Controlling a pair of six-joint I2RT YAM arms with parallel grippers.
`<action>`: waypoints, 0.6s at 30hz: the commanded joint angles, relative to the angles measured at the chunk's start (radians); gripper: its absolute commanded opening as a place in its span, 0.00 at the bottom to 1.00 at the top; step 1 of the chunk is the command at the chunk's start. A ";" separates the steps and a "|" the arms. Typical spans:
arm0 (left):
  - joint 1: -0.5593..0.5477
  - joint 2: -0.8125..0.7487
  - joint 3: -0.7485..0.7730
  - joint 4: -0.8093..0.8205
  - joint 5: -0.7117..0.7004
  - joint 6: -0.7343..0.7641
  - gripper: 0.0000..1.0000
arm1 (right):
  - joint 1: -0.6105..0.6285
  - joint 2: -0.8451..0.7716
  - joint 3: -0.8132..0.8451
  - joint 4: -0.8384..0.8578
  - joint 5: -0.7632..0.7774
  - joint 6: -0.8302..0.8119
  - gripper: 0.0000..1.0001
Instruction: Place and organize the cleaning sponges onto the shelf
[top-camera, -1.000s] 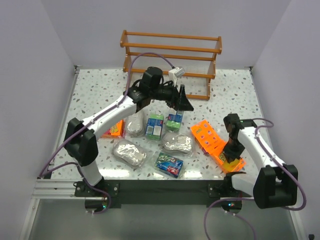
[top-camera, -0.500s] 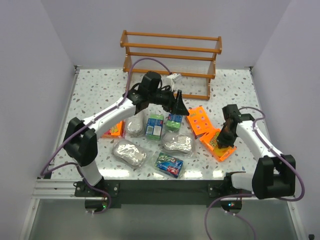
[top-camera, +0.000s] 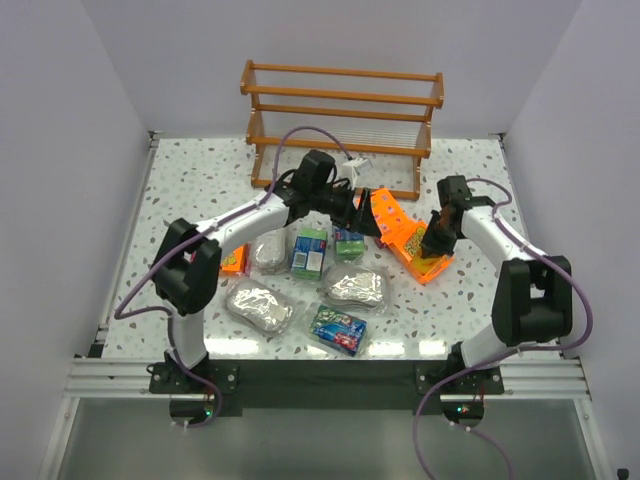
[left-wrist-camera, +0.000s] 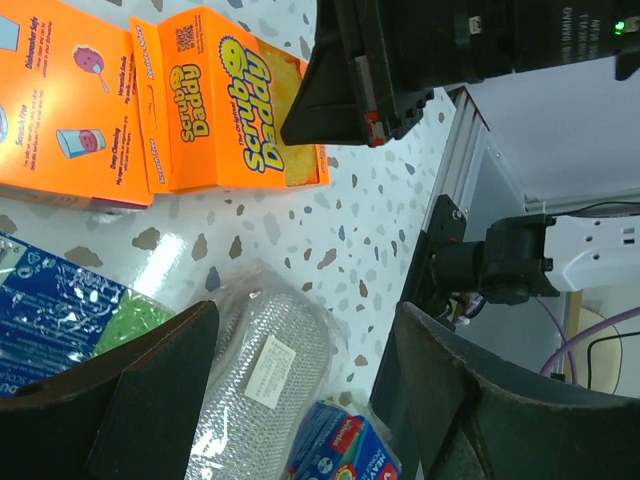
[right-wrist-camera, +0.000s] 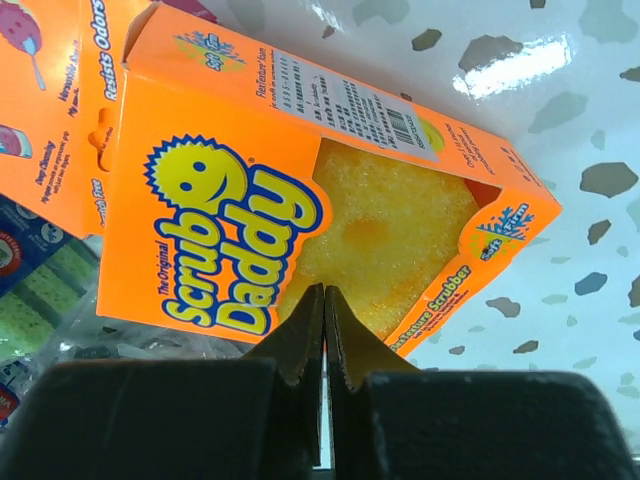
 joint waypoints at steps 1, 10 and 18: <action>0.006 0.049 0.089 0.013 0.038 -0.010 0.77 | 0.003 0.003 0.047 0.055 -0.050 -0.053 0.00; 0.006 0.048 0.110 0.045 0.050 -0.041 0.78 | 0.005 -0.210 0.116 -0.112 0.066 -0.041 0.46; 0.008 -0.021 0.049 0.070 0.051 -0.059 0.78 | 0.000 -0.293 -0.040 -0.226 0.259 0.100 0.78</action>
